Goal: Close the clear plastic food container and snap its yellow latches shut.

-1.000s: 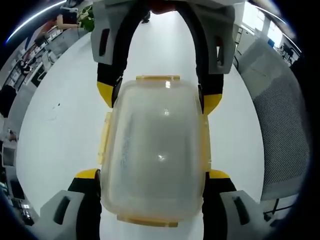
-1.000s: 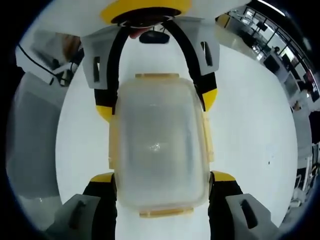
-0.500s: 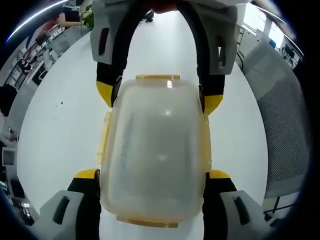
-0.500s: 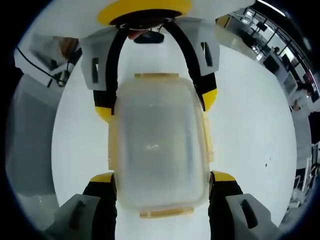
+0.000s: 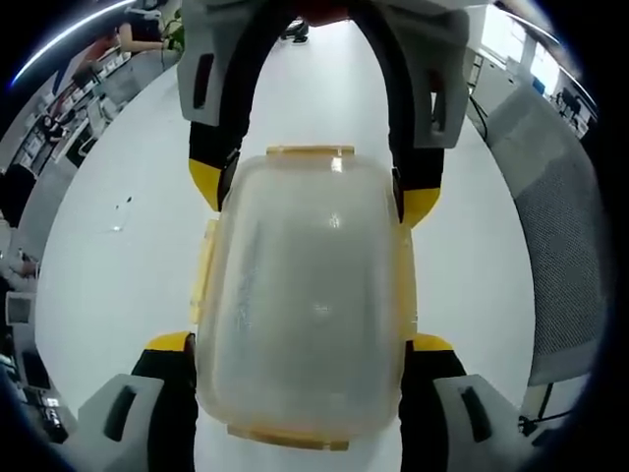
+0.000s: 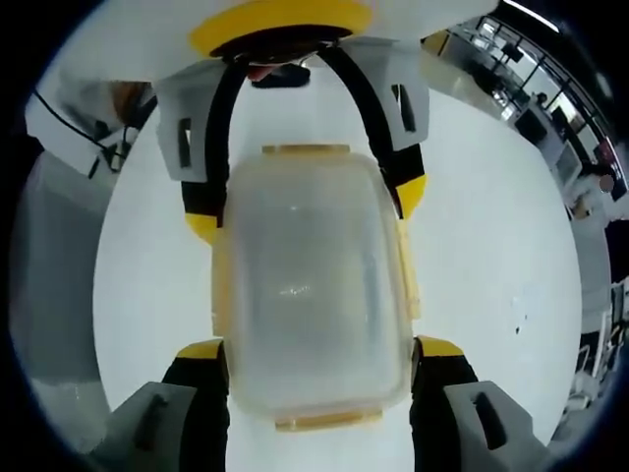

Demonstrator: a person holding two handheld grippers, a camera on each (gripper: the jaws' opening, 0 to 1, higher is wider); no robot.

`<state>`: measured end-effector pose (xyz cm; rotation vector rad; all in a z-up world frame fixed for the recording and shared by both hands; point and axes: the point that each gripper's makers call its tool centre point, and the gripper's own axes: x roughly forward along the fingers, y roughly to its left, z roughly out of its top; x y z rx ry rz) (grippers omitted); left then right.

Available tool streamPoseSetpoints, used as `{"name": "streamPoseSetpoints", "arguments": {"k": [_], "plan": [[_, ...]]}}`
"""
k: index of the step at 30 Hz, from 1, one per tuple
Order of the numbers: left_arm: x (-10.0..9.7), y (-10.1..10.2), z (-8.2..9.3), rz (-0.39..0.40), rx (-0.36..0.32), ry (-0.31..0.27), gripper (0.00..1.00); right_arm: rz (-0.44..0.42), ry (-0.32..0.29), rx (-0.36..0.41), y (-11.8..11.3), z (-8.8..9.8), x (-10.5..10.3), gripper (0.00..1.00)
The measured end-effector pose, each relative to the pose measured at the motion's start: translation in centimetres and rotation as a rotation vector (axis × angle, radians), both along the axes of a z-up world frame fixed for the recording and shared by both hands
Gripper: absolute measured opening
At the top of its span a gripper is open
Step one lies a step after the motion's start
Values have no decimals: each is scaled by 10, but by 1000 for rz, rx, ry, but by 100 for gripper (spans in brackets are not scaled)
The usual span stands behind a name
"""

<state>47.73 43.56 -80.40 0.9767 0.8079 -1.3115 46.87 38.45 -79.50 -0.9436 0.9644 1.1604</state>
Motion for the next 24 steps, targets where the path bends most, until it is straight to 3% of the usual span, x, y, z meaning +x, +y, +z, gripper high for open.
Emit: {"name": "streamPoseSetpoints", "arguments": {"k": [10,24], "plan": [[14,1,0,-9,8,-14,86,-10,-5,19,1,1,14,76],[20,0,-1,-13,12,-3,87,-10,-11,12,0,1,19,76]]}}
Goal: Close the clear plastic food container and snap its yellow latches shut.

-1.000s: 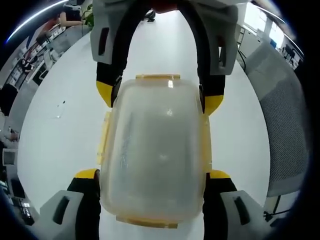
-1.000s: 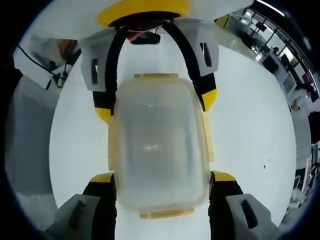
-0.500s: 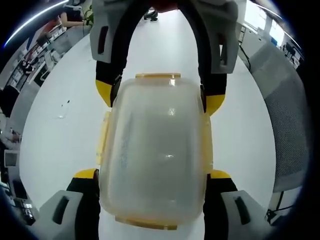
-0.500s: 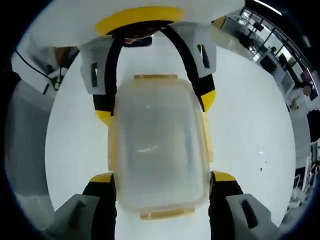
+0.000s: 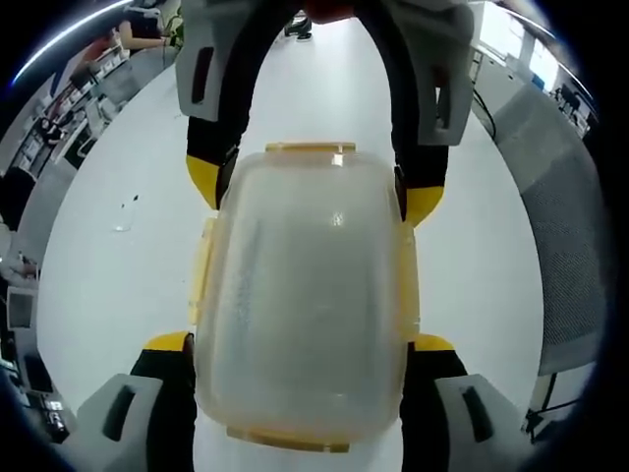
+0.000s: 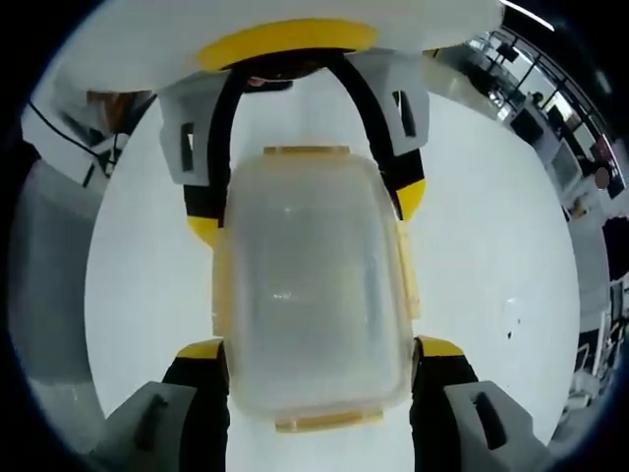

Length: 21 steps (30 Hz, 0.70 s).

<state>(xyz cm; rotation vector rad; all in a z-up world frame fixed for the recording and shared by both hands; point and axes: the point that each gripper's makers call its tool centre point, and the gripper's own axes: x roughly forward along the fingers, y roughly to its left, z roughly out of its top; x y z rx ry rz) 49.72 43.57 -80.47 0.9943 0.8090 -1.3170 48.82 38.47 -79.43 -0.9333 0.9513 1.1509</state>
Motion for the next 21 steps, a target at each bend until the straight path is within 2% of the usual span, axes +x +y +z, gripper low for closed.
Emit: {"name": "streamPoseSetpoints", "arguments": {"k": [13,21], "plan": [[2,-1,1,4,-12,-4,86,0,-11,-4,-1,0,3,76],[2,0,1,4,-9,-4,87,-3,-24,24,1,0,2,77]]}}
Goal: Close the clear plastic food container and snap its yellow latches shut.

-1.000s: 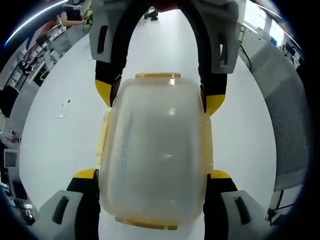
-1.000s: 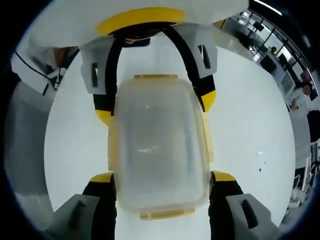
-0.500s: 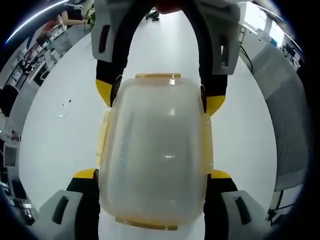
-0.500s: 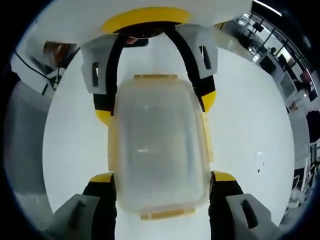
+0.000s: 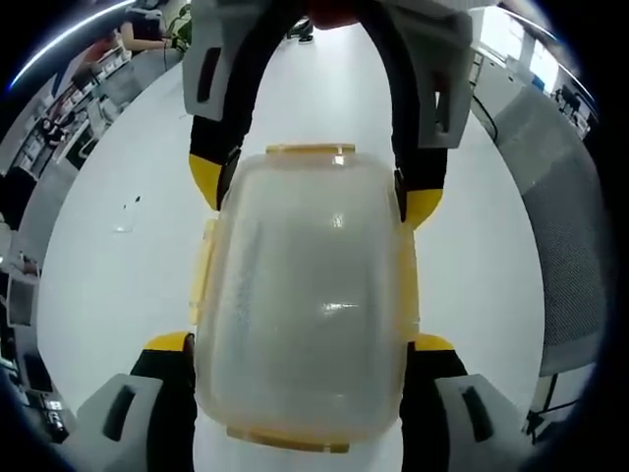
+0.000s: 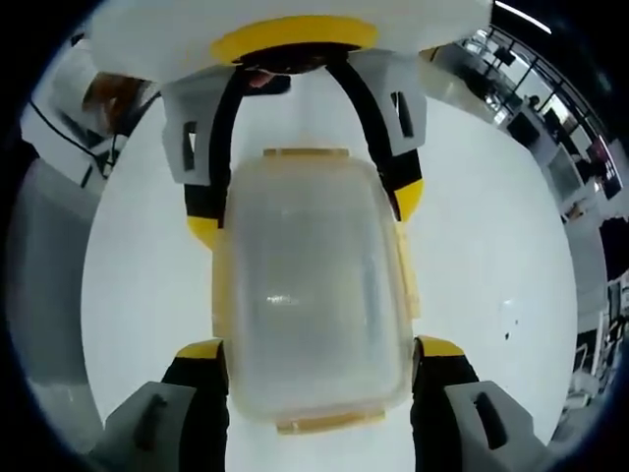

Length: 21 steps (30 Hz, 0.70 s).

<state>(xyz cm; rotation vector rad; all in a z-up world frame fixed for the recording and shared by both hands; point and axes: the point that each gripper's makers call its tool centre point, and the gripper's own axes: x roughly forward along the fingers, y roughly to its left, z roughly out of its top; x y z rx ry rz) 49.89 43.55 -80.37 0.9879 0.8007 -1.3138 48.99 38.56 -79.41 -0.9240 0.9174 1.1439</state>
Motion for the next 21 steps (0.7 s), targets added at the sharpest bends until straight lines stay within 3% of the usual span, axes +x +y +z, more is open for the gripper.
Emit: {"name": "streamPoseSetpoints", "arguments": {"k": [11,14,16,21], "plan": [[1,-1,2,8,-30,-9,87,5,-8,31,1,1,1,77],[3,4,-4,-48,10,-90,88,9,-37,40,1,-1,2,78],[0,1,-4,-1,-21,-76,88,14,-58,46,0,-2,2,79],[1,0,3,13,-77,-81,86,-17,-79,146,3,1,3,80]]}}
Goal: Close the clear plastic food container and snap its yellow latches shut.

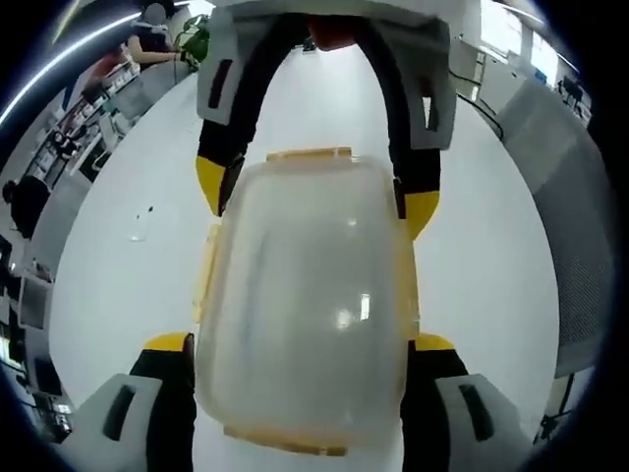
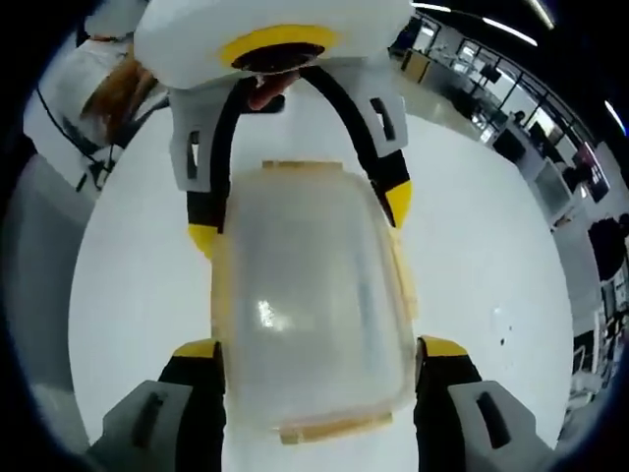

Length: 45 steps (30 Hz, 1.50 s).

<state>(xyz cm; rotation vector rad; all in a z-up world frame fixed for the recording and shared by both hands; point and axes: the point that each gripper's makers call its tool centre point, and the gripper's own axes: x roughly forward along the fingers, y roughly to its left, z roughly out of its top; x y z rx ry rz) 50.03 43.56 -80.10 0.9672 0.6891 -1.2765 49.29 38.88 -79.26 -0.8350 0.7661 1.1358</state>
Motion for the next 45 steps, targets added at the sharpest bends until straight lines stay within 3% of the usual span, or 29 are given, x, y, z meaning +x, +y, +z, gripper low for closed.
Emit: {"name": "streamPoseSetpoints", "arguments": {"k": [2,5,8,11,13,17,19,25,28,30,35,45], "plan": [[2,0,4,21,-26,-2,85,-34,7,50,2,2,-1,81],[3,-3,10,35,-91,-8,86,-49,-19,47,-5,1,0,80],[2,2,13,82,-134,11,87,-111,5,163,-4,7,-4,80],[-3,-1,20,115,-236,57,86,-149,5,243,-5,13,-6,80],[-1,1,22,144,-267,47,86,-182,-2,298,-7,17,-7,80],[-1,-3,29,210,-364,52,86,-242,-42,369,-14,24,-6,80],[0,-5,35,239,-426,43,86,-284,-80,450,-16,33,-4,80],[1,0,38,338,-542,29,86,-383,-173,573,-23,43,-4,82],[-2,1,33,389,-578,53,86,-454,-170,643,-25,44,-4,82],[-1,2,36,405,-591,15,85,-515,-173,686,-28,44,-5,83],[-3,2,42,433,-644,-57,85,-593,-232,735,-33,46,-7,82],[-13,3,43,478,-707,-46,80,-602,-213,732,-26,39,-17,81]]}}
